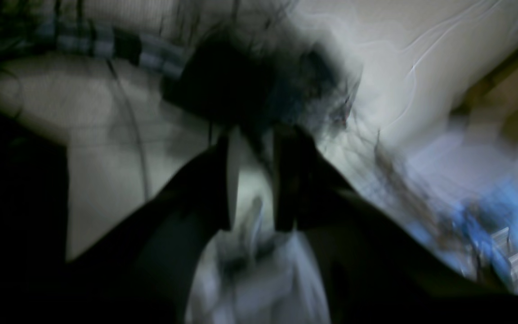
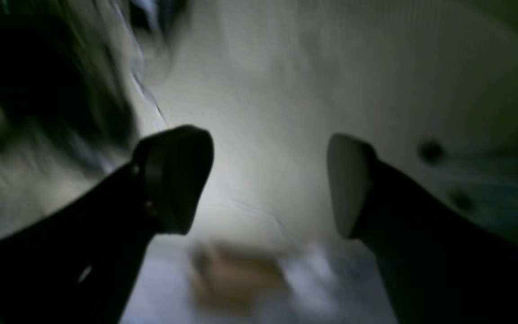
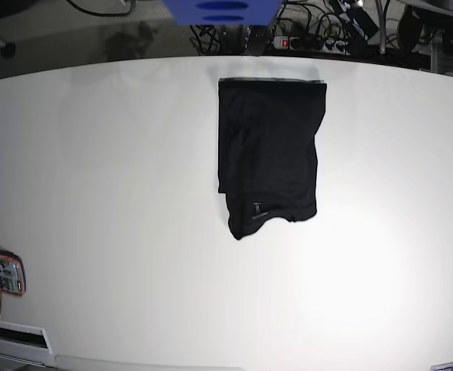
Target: Fold the T-shirt properly
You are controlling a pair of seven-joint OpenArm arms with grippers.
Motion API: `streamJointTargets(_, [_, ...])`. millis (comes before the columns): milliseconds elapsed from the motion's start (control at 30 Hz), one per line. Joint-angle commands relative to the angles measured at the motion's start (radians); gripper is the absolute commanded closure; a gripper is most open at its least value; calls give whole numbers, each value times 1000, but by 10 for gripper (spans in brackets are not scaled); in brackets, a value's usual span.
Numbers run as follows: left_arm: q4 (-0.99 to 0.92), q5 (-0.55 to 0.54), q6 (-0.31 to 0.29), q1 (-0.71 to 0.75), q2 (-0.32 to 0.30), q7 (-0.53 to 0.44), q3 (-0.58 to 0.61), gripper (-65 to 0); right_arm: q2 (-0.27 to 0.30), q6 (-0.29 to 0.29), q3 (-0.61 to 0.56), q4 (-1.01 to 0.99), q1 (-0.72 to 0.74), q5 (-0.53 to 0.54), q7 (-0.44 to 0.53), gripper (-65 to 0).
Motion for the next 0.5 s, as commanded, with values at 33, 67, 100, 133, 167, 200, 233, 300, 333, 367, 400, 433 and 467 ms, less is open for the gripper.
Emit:
streamJointTargets(33, [5, -9, 3, -35, -5, -9, -2, -130, -37, 4, -16, 12, -17, 0, -46, -423])
streamJointTargets(67, [7, -9, 3, -43, -6, -4, -2, -130, -64, 4, -4, 35, -5, 0, -59, -423])
streamJointTargets(100, [5, -9, 3, -46, -6, -1, -2, -130, -80, 4, 13, 49, 8, 0, -71, -423])
streamJointTargets(133, [7, -9, 3, -46, -6, -1, -2, -130, -91, 4, 36, 61, 25, 0, -79, -423])
streamJointTargets(167, [8, -8, 3, -46, -6, -1, -1, -130, -94, 4, 57, 67, 38, 0, -80, -423])
streamJointTargets(200, [8, -2, 3, -47, -6, -1, 1, -130, -105, 4, 76, 67, 45, 0, -77, -423])
streamJointTargets(233, [8, 1, 3, -47, -6, -1, 2, -130, -126, 4, 89, 67, 51, 0, -65, -423])
streamJointTargets(300, [4, 3, 3, -47, -3, -1, 2, -130, -168, 4, 106, 67, 51, 0, -36, -423])
streamJointTargets(333, [7, 3, 3, -47, -1, -1, 2, -130, -182, 4, 105, 67, 51, 0, -27, -423])
streamJointTargets(367, [10, 3, 3, -47, 3, -1, 2, -130, -192, 4, 105, 67, 51, 0, -20, -423])
streamJointTargets(400, [10, 3, 3, -47, 6, -1, 2, -130, -200, 4, 103, 67, 51, 0, -20, -423])
streamJointTargets(433, [10, 3, 3, -49, 6, -1, 2, -130, -203, 4, 103, 67, 51, 0, -20, -423])
streamJointTargets(467, [10, 3, 3, -54, 6, -1, 4, -130, -205, 4, 103, 67, 51, 0, -20, -423])
